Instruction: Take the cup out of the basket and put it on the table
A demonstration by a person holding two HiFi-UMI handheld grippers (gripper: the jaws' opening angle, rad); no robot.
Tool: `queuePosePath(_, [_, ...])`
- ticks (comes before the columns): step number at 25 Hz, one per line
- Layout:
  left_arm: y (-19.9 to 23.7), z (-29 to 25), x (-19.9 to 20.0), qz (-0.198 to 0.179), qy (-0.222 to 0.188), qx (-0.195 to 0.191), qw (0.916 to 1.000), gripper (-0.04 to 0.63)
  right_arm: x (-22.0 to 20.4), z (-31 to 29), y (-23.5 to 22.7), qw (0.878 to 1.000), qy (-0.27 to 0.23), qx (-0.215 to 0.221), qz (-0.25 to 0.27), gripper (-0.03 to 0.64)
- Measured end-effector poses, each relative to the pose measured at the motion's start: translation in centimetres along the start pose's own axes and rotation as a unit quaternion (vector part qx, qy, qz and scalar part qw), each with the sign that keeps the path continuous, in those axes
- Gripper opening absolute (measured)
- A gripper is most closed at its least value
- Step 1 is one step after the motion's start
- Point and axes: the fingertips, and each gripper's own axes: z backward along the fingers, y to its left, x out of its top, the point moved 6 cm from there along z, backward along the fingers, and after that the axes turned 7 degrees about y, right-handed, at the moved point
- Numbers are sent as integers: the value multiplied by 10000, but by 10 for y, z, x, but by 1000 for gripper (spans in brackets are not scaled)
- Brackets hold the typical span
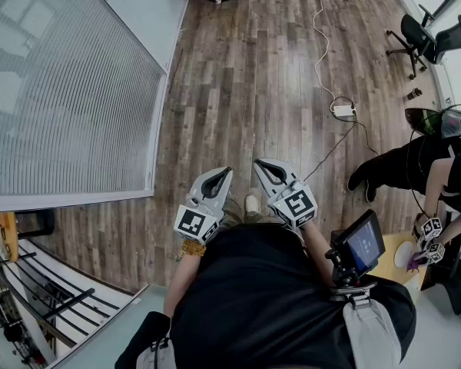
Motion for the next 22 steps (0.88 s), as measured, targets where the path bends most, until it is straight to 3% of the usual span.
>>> queuePosePath(9, [47,-39,6,98,17,7,10000,6,19,-32,-35,10000,18,-5,55,12])
queuePosePath(22, [164,-177,68,-218,-402,-566,9973,6,89,-118,-158,9987,-38,-485,120,12])
